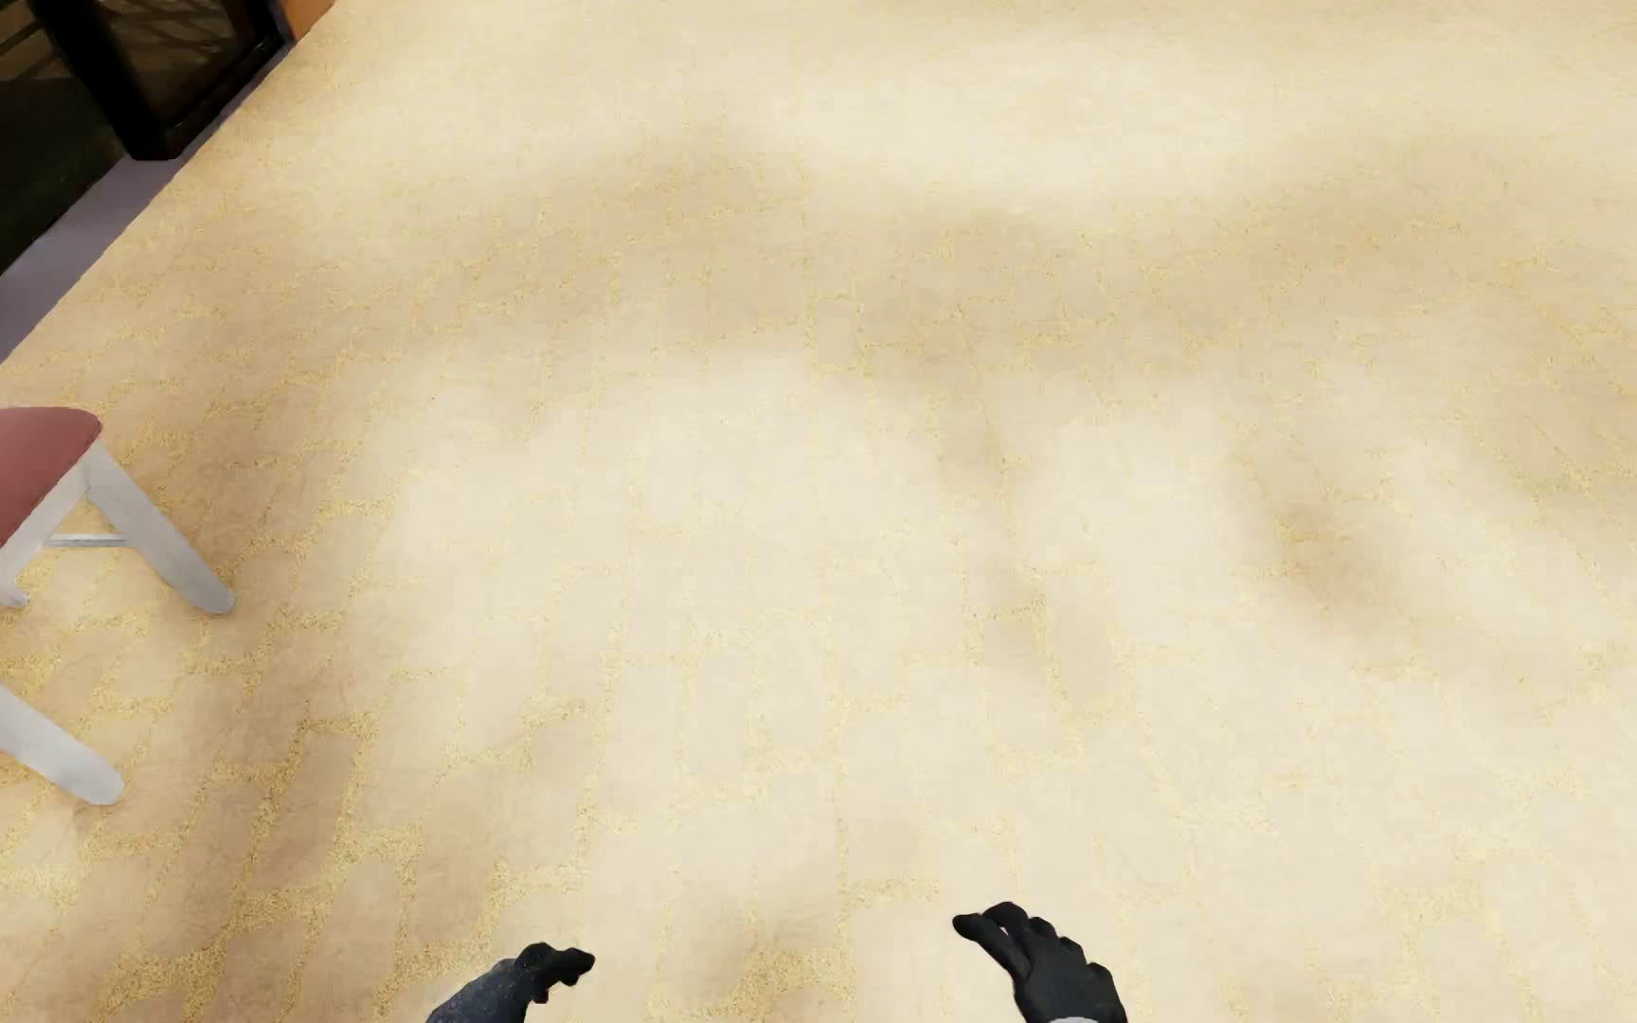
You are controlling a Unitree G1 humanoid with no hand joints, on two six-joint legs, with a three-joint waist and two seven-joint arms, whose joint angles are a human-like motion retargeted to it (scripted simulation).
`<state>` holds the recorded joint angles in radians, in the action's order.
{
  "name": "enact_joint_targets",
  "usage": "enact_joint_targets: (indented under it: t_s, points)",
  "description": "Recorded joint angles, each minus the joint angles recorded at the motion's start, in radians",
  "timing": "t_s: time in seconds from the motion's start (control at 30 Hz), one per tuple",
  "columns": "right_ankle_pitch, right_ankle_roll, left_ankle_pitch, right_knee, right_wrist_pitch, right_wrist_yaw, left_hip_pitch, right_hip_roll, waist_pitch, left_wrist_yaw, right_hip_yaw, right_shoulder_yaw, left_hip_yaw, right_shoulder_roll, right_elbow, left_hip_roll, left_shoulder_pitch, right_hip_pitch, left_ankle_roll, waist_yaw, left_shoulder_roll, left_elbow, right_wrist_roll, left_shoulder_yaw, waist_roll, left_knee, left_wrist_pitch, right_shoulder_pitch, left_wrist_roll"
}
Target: Move towards the counter
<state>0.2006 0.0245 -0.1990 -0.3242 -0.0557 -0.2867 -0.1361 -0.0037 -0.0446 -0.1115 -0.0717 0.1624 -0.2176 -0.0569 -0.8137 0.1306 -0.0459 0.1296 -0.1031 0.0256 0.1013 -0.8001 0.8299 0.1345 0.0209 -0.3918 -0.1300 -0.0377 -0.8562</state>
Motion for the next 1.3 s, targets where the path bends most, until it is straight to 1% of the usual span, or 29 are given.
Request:
enact_joint_targets:
  t_s: [0.03, 0.07, 0.13, 0.17, 0.2, 0.23, 0.27, 0.3, 0.37, 0.43, 0.5, 0.57, 0.6, 0.63, 0.73, 0.8, 0.83, 0.87, 0.93, 0.97, 1.0, 1.03, 1.07, 1.1, 1.13, 1.17, 1.23, 1.27, 1.3]
  points:
    - [0.007, 0.006, 0.001, -0.008, -0.004, -0.022, -0.024, 0.013, 0.004, -0.010, -0.002, 0.012, 0.006, 0.002, 0.003, 0.019, 0.005, -0.002, 0.000, 0.000, 0.005, 0.013, -0.011, 0.004, 0.002, -0.056, 0.004, -0.005, 0.013]
    - [0.017, 0.011, 0.005, -0.020, -0.020, -0.034, -0.057, 0.027, 0.010, -0.015, -0.005, 0.013, 0.016, 0.019, -0.011, 0.040, 0.005, -0.001, 0.002, 0.000, 0.018, 0.034, -0.052, 0.003, 0.005, -0.127, 0.012, 0.001, 0.025]
    - [0.040, 0.022, 0.063, -0.052, -0.061, -0.051, -0.153, 0.057, 0.027, -0.029, -0.013, 0.001, 0.053, 0.058, -0.037, 0.088, -0.004, 0.000, 0.014, -0.002, 0.032, 0.075, -0.185, -0.002, 0.015, -0.321, 0.023, 0.002, 0.039]
    - [0.051, 0.026, 0.106, -0.065, -0.083, -0.061, -0.211, 0.073, 0.036, -0.036, -0.018, 0.016, 0.071, 0.069, -0.042, 0.114, -0.012, -0.001, 0.019, -0.006, 0.038, 0.097, -0.229, -0.004, 0.021, -0.426, 0.024, 0.004, 0.046]
    - [0.058, 0.030, 0.145, -0.070, -0.099, -0.058, -0.262, 0.088, 0.044, -0.047, -0.022, 0.042, 0.068, 0.075, -0.042, 0.148, -0.025, -0.007, 0.029, -0.010, 0.039, 0.116, -0.262, -0.007, 0.029, -0.518, 0.025, 0.003, 0.053]
    - [0.063, 0.033, 0.156, -0.069, -0.109, -0.042, -0.305, 0.101, 0.051, -0.064, -0.022, 0.070, 0.055, 0.079, -0.038, 0.178, -0.040, -0.014, 0.066, -0.016, 0.036, 0.129, -0.294, -0.014, 0.036, -0.580, 0.025, 0.002, 0.062]
    - [0.070, 0.036, 0.150, -0.072, -0.099, -0.023, -0.343, 0.112, 0.057, -0.086, -0.018, 0.099, 0.049, 0.073, -0.038, 0.187, -0.063, -0.019, 0.060, -0.023, 0.033, 0.138, -0.313, -0.019, 0.042, -0.611, 0.022, 0.000, 0.069]
    - [0.076, 0.038, 0.144, -0.075, -0.081, -0.026, -0.373, 0.118, 0.063, -0.110, -0.012, 0.139, 0.050, 0.063, -0.038, 0.172, -0.086, -0.024, 0.040, -0.029, 0.027, 0.137, -0.308, -0.022, 0.046, -0.606, 0.019, 0.002, 0.073]
    - [0.089, 0.040, 0.143, -0.073, -0.029, -0.084, -0.412, 0.123, 0.071, -0.163, -0.004, 0.202, 0.041, 0.050, -0.005, 0.131, -0.103, -0.035, 0.014, -0.036, -0.003, 0.095, -0.274, -0.023, 0.047, -0.494, 0.018, -0.003, 0.082]
    - [0.094, 0.041, 0.166, -0.051, 0.033, -0.134, -0.424, 0.123, 0.080, -0.184, 0.007, 0.258, 0.023, 0.034, 0.026, 0.092, -0.159, -0.053, -0.018, -0.039, -0.007, 0.107, -0.272, -0.034, 0.041, -0.294, 0.056, 0.016, 0.109]
    - [0.098, 0.040, 0.188, -0.022, 0.055, -0.138, -0.424, 0.120, 0.085, -0.197, 0.022, 0.321, 0.027, 0.008, 0.074, 0.048, -0.205, -0.073, -0.052, -0.039, -0.026, 0.118, -0.254, -0.048, 0.033, -0.070, 0.075, 0.050, 0.157]
    - [0.110, 0.037, 0.209, -0.002, 0.034, -0.123, -0.430, 0.115, 0.087, -0.182, 0.032, 0.360, 0.050, -0.010, 0.118, 0.011, -0.225, -0.092, -0.067, -0.036, -0.045, 0.112, -0.229, -0.069, 0.024, 0.092, 0.065, 0.089, 0.233]
    - [0.120, 0.035, 0.207, 0.002, 0.013, -0.121, -0.438, 0.113, 0.089, -0.160, 0.033, 0.369, 0.050, -0.013, 0.136, 0.001, -0.223, -0.103, -0.079, -0.035, -0.044, 0.106, -0.216, -0.070, 0.020, 0.135, 0.050, 0.106, 0.254]
    - [0.132, 0.032, 0.198, 0.005, -0.008, -0.127, -0.447, 0.110, 0.090, -0.135, 0.031, 0.372, 0.049, -0.013, 0.152, -0.005, -0.215, -0.116, -0.082, -0.034, -0.035, 0.103, -0.207, -0.064, 0.016, 0.153, 0.036, 0.119, 0.259]
    - [0.161, 0.013, 0.161, -0.004, -0.054, -0.140, -0.459, 0.098, 0.096, -0.105, 0.030, 0.382, 0.077, -0.015, 0.157, -0.028, -0.191, -0.166, -0.032, -0.041, 0.001, 0.114, -0.198, -0.039, 0.006, 0.076, 0.027, 0.145, 0.213]
    - [0.140, -0.014, 0.246, -0.039, -0.081, -0.122, -0.446, 0.072, 0.098, -0.125, 0.039, 0.413, 0.084, -0.036, 0.109, -0.057, -0.188, -0.191, 0.049, -0.047, -0.003, 0.123, -0.163, -0.052, -0.005, 0.033, 0.021, 0.163, 0.197]
    - [0.109, -0.030, 0.264, -0.083, -0.099, -0.099, -0.430, 0.055, 0.099, -0.133, 0.040, 0.423, 0.077, -0.048, 0.071, -0.073, -0.184, -0.201, 0.078, -0.050, -0.009, 0.113, -0.144, -0.058, -0.013, 0.007, 0.011, 0.162, 0.188]
    - [0.056, -0.056, 0.236, -0.133, -0.120, -0.059, -0.415, 0.033, 0.101, -0.128, 0.041, 0.419, 0.071, -0.058, 0.028, -0.093, -0.174, -0.204, 0.094, -0.052, -0.015, 0.092, -0.138, -0.059, -0.023, -0.025, -0.004, 0.150, 0.175]
    - [-0.133, -0.128, 0.170, -0.312, -0.164, 0.038, -0.364, -0.018, 0.106, -0.084, 0.053, 0.373, 0.055, -0.076, -0.049, -0.141, -0.144, -0.159, 0.114, -0.060, -0.026, 0.042, -0.162, -0.051, -0.047, -0.054, -0.041, 0.105, 0.138]
    - [-0.239, -0.168, 0.138, -0.462, -0.177, 0.064, -0.334, -0.048, 0.110, -0.048, 0.064, 0.349, 0.042, -0.090, -0.070, -0.163, -0.116, -0.097, 0.121, -0.066, -0.031, 0.026, -0.166, -0.047, -0.060, -0.061, -0.059, 0.080, 0.117]
    - [-0.360, -0.212, 0.106, -0.622, -0.177, 0.070, -0.301, -0.080, 0.114, -0.037, 0.076, 0.341, 0.026, -0.111, -0.082, -0.183, -0.111, -0.017, 0.128, -0.072, -0.030, 0.012, -0.157, -0.046, -0.074, -0.064, -0.043, 0.058, 0.098]
    - [-0.440, -0.248, 0.076, -0.761, -0.161, 0.064, -0.265, -0.104, 0.119, -0.046, 0.095, 0.346, 0.011, -0.140, -0.085, -0.202, -0.099, 0.061, 0.135, -0.075, -0.029, -0.006, -0.141, -0.051, -0.088, -0.066, -0.013, 0.038, 0.083]
    - [-0.445, -0.218, 0.049, -0.865, -0.142, 0.056, -0.225, -0.110, 0.123, -0.064, 0.116, 0.349, 0.001, -0.169, -0.073, -0.220, -0.085, 0.136, 0.141, -0.075, -0.030, -0.012, -0.129, -0.060, -0.101, -0.064, 0.013, 0.017, 0.074]
    - [-0.384, -0.206, 0.023, -0.927, -0.125, 0.046, -0.182, -0.101, 0.126, -0.085, 0.134, 0.336, -0.003, -0.191, -0.048, -0.235, -0.073, 0.201, 0.146, -0.073, -0.030, -0.010, -0.128, -0.070, -0.111, -0.059, 0.033, -0.010, 0.069]
    - [-0.347, -0.208, -0.004, -0.951, -0.114, 0.035, -0.140, -0.086, 0.128, -0.100, 0.149, 0.303, -0.002, -0.208, -0.013, -0.248, -0.064, 0.261, 0.150, -0.067, -0.032, -0.003, -0.139, -0.080, -0.118, -0.057, 0.045, -0.043, 0.065]
    - [-0.311, -0.172, -0.032, -0.937, -0.113, 0.018, -0.100, -0.071, 0.129, -0.109, 0.161, 0.260, 0.001, -0.208, 0.021, -0.259, -0.054, 0.318, 0.154, -0.059, -0.036, 0.007, -0.157, -0.090, -0.123, -0.059, 0.054, -0.079, 0.063]
    - [-0.165, -0.141, -0.077, -0.794, -0.112, 0.003, -0.022, -0.053, 0.127, -0.108, 0.162, 0.160, 0.012, -0.191, 0.081, -0.272, -0.051, 0.412, 0.159, -0.038, -0.035, 0.059, -0.188, -0.081, -0.125, -0.052, 0.072, -0.138, 0.072]
    - [-0.123, -0.108, -0.090, -0.666, -0.115, -0.002, 0.017, -0.054, 0.124, -0.107, 0.149, 0.111, 0.020, -0.180, 0.103, -0.276, -0.046, 0.445, 0.160, -0.025, -0.028, 0.084, -0.191, -0.065, -0.124, -0.039, 0.085, -0.161, 0.073]
    - [-0.108, -0.098, -0.098, -0.509, -0.117, -0.009, 0.055, -0.058, 0.121, -0.113, 0.129, 0.066, 0.027, -0.170, 0.119, -0.280, -0.038, 0.466, 0.159, -0.012, -0.019, 0.102, -0.187, -0.049, -0.123, -0.018, 0.101, -0.180, 0.064]
